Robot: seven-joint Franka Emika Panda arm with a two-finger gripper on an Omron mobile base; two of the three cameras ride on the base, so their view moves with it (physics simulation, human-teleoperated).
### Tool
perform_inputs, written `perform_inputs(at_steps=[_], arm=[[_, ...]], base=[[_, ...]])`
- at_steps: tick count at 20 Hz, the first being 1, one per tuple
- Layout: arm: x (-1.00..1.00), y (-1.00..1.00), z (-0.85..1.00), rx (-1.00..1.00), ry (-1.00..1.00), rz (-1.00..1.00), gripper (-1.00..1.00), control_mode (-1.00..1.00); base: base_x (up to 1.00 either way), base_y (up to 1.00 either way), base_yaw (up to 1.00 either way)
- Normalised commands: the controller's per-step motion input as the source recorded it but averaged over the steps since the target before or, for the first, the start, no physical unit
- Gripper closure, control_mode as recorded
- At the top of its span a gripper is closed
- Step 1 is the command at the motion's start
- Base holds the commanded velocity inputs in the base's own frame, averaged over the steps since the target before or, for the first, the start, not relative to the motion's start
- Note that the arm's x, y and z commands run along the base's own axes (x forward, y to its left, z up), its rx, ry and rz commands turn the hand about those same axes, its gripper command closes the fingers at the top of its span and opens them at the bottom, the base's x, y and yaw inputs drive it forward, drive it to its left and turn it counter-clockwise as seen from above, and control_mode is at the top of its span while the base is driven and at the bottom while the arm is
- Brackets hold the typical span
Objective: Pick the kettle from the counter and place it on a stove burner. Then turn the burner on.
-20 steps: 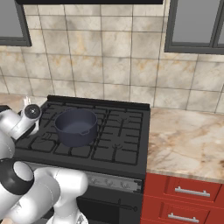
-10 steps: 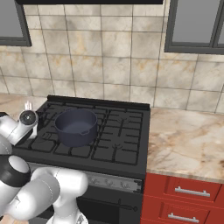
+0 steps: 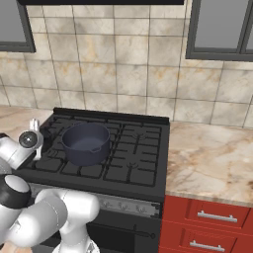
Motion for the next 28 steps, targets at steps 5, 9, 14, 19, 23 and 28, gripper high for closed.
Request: perform_inputs(at_steps=[5,9,14,19,23,28], arm=[[0.0,-0.15,-0.03,0.0,0.0,-0.07,1.0,-1.0],[0.0,-0.03,-0.04,0.0,0.0,-0.07,1.0,-1.0],[0.0,0.0,-0.06,0.0,0.0,-0.05,1.0,-1.0],[0.0,0.01,-0.1,0.0,0.01,-0.04,1.0,-1.0],[0.0,0.07,-0.09,0.0,0.03,-0.02,1.0,-1.0],[0.0,0.19,-0.07,0.0,0.03,-0.02,1.0,-1.0]], base=[[0.0,0.0,0.0],[0.0,0.0,0.0],[0.0,0.0,0.0],[0.0,0.0,0.0],[0.0,0.0,0.0],[0.0,0.0,0.0]])
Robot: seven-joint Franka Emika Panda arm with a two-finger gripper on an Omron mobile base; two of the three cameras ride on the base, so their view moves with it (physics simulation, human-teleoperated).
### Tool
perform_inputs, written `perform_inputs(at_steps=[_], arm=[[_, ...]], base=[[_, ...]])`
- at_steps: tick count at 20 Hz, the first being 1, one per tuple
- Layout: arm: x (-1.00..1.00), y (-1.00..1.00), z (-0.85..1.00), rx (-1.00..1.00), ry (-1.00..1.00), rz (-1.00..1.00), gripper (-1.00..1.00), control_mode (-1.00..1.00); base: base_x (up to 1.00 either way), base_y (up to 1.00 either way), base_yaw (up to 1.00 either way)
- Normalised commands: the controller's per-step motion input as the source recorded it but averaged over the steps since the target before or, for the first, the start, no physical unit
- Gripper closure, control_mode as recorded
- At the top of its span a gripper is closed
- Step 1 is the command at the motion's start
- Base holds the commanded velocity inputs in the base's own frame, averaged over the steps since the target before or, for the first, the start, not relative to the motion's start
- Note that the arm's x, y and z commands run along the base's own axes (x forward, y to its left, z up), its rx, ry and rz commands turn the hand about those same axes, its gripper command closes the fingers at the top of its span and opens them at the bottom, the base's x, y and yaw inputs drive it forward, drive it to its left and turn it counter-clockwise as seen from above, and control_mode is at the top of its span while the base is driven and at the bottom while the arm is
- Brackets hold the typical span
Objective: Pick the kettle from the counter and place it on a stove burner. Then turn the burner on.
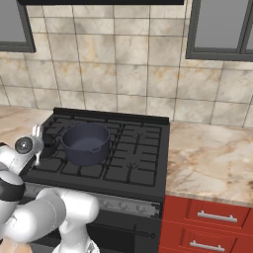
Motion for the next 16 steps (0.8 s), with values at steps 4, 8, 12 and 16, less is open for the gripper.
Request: perform_inputs(at_steps=[4,8,12,16], arm=[[0.02,0.26,-0.05,0.0,0.01,-0.02,1.0,-1.0],[0.06,0.18,-0.02,0.0,0.0,-0.01,1.0,-1.0],[0.04,0.18,-0.03,0.0,0.0,-0.01,1.0,-1.0],[0.02,0.16,-0.16,0.0,0.0,-0.01,1.0,-1.0]], base=[[0.0,0.0,0.0],[0.0,0.0,0.0],[0.0,0.0,0.0],[0.0,0.0,0.0]])
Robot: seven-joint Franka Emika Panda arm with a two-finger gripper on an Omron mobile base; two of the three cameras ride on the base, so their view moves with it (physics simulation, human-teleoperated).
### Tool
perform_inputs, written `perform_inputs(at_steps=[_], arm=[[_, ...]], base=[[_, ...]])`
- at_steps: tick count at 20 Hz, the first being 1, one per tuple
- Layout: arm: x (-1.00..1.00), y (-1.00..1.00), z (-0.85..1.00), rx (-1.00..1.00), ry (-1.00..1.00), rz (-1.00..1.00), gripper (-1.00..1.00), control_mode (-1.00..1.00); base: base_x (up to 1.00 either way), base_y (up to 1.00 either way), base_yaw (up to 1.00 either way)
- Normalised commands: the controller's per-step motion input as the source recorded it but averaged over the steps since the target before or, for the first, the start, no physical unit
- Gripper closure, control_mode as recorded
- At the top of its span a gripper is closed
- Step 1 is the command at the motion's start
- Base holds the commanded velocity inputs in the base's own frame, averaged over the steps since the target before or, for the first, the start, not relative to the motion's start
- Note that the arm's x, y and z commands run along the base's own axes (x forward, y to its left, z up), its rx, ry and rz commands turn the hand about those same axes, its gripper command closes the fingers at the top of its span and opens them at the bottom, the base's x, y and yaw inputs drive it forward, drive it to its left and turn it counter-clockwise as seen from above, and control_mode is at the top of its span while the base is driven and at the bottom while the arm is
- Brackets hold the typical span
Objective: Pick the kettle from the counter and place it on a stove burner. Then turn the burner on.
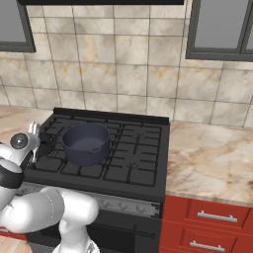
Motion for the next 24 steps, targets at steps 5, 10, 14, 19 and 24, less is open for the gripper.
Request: perform_inputs(at_steps=[5,10,14,19,24], arm=[[0.02,0.06,-0.26,0.0,0.0,0.0,1.0,-1.0],[0.0,0.0,-0.37,-0.01,0.01,0.0,-1.0,-1.0],[0.0,0.0,-0.29,0.0,0.0,0.0,-1.0,-1.0],[-0.04,0.0,-0.04,0.0,0.0,0.0,-1.0,-1.0],[-0.21,0.0,0.01,0.0,0.0,0.0,-1.0,-1.0]], base=[[0.0,0.0,0.0],[0.0,0.0,0.0],[0.0,0.0,0.0],[0.0,0.0,0.0],[0.0,0.0,0.0]])
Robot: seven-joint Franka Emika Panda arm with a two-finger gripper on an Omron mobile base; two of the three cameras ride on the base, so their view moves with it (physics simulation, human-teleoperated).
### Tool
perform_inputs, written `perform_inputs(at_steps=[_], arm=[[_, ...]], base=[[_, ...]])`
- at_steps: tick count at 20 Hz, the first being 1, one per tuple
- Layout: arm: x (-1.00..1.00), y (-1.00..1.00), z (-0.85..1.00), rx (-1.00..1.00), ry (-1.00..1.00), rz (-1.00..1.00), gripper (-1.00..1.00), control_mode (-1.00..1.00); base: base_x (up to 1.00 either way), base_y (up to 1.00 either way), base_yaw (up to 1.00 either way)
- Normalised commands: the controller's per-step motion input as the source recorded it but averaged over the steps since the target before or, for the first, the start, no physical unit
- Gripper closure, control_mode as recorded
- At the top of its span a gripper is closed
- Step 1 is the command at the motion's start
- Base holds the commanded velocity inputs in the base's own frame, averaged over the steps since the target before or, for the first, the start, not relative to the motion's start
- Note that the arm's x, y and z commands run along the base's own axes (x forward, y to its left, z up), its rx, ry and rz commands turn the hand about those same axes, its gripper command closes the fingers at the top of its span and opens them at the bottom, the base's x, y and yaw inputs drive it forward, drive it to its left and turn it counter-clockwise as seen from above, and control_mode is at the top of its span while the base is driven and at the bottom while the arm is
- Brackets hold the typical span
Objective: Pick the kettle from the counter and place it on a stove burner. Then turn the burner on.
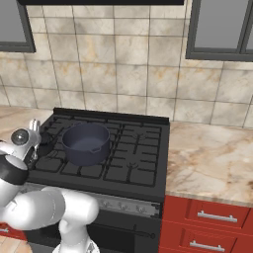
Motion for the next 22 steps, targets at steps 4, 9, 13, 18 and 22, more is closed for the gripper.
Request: perform_inputs(at_steps=[4,9,13,18,22], arm=[[-0.37,-0.01,0.14,0.0,-0.02,0.0,-1.0,-1.0],[-0.43,-0.07,0.29,0.0,0.0,0.0,-1.0,-1.0],[-0.4,-0.03,0.55,0.0,0.0,0.0,-1.0,-1.0],[-0.43,0.0,0.66,0.0,-0.02,0.0,-1.0,-1.0],[-0.4,0.14,0.57,-0.12,-0.04,0.0,-1.0,-1.0]], base=[[0.0,0.0,0.0],[0.0,0.0,0.0],[0.0,0.0,0.0],[0.0,0.0,0.0],[0.0,0.0,0.0]])
